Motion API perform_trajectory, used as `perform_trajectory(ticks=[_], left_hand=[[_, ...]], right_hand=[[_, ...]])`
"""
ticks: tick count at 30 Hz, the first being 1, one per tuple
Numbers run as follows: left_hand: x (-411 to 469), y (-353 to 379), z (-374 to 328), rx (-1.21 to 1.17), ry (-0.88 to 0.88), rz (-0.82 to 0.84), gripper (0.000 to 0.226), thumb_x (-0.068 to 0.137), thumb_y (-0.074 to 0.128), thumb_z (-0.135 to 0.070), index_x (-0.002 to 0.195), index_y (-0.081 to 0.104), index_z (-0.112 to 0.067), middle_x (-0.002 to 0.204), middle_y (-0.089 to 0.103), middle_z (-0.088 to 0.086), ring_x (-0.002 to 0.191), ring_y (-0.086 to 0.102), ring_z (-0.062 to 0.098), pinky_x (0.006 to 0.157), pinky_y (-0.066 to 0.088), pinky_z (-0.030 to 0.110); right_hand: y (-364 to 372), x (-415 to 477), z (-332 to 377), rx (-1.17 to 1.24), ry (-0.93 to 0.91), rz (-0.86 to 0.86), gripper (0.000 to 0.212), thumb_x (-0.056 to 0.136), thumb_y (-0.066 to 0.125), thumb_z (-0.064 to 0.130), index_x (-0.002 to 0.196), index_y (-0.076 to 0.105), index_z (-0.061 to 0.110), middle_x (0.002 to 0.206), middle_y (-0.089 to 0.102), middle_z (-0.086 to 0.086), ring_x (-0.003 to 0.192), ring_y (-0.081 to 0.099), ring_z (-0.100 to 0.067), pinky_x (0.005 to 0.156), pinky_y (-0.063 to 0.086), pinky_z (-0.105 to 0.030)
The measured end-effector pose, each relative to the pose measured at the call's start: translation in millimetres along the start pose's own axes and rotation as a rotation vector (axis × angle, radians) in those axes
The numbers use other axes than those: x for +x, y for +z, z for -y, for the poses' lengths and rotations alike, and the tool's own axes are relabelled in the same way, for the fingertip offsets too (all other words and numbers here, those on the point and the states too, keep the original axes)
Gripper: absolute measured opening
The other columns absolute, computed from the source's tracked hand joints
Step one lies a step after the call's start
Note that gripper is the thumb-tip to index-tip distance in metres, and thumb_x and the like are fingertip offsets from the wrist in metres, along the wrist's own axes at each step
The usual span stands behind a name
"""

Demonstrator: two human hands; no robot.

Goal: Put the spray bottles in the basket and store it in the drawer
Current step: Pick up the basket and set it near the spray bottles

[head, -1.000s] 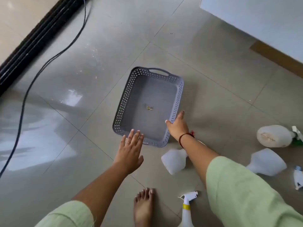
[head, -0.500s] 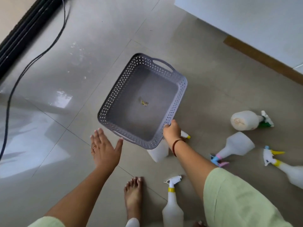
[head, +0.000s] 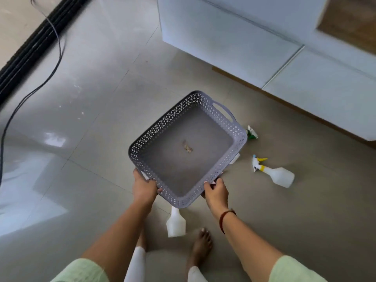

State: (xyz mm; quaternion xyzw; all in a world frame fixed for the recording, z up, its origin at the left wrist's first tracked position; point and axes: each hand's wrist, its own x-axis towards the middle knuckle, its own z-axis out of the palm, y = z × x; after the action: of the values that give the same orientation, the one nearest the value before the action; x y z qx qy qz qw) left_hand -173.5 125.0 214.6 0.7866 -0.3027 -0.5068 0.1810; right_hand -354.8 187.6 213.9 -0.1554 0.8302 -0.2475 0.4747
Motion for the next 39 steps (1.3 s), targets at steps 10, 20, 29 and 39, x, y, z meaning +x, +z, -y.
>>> perform_trajectory(ticks=[10, 20, 29, 39], left_hand=[[-60.1, -59.5, 71.0, 0.199, 0.04, 0.213, 0.048, 0.087, 0.053, 0.0, 0.129, 0.04, -0.021, 0.084, 0.06, 0.009, 0.061, 0.061, 0.024, 0.056, 0.06, 0.042], [-60.6, -208.0, 212.5, 0.368, -0.085, 0.249, 0.052, 0.086, 0.044, 0.009, 0.126, 0.041, -0.024, 0.068, 0.057, 0.019, 0.055, 0.053, 0.024, 0.059, 0.052, 0.04], [-14.4, -283.5, 334.4, 0.204, -0.241, -0.057, 0.039, 0.094, 0.031, 0.012, 0.125, 0.039, -0.01, 0.089, 0.053, 0.017, 0.076, 0.057, 0.034, 0.045, 0.056, 0.022], [46.5, -230.6, 426.3, 0.123, -0.49, -0.27, 0.035, 0.086, 0.042, 0.002, 0.118, 0.043, -0.011, 0.097, 0.057, 0.019, 0.086, 0.063, 0.038, 0.083, 0.054, 0.058]], right_hand=[[-94.2, -35.7, -81.9, 0.149, -0.096, -0.339, 0.087, 0.083, 0.069, 0.033, 0.15, 0.016, 0.021, 0.156, 0.025, -0.008, 0.141, 0.033, -0.024, 0.115, 0.031, -0.042], [18.5, -80.4, -138.4, -0.602, -0.039, 0.286, 0.032, 0.095, 0.047, 0.015, 0.126, 0.051, 0.011, 0.114, 0.065, -0.021, 0.104, 0.062, -0.038, 0.087, 0.05, -0.041], [179.6, -86.9, -158.6, -0.538, -0.173, 0.375, 0.031, 0.094, 0.043, 0.014, 0.123, 0.053, 0.008, 0.114, 0.063, -0.019, 0.102, 0.059, -0.032, 0.075, 0.042, -0.029], [294.3, -17.1, -144.0, -0.805, -0.327, 0.547, 0.069, 0.092, 0.05, 0.019, 0.15, 0.015, 0.012, 0.15, 0.031, -0.017, 0.138, 0.03, -0.037, 0.116, 0.023, -0.043]])
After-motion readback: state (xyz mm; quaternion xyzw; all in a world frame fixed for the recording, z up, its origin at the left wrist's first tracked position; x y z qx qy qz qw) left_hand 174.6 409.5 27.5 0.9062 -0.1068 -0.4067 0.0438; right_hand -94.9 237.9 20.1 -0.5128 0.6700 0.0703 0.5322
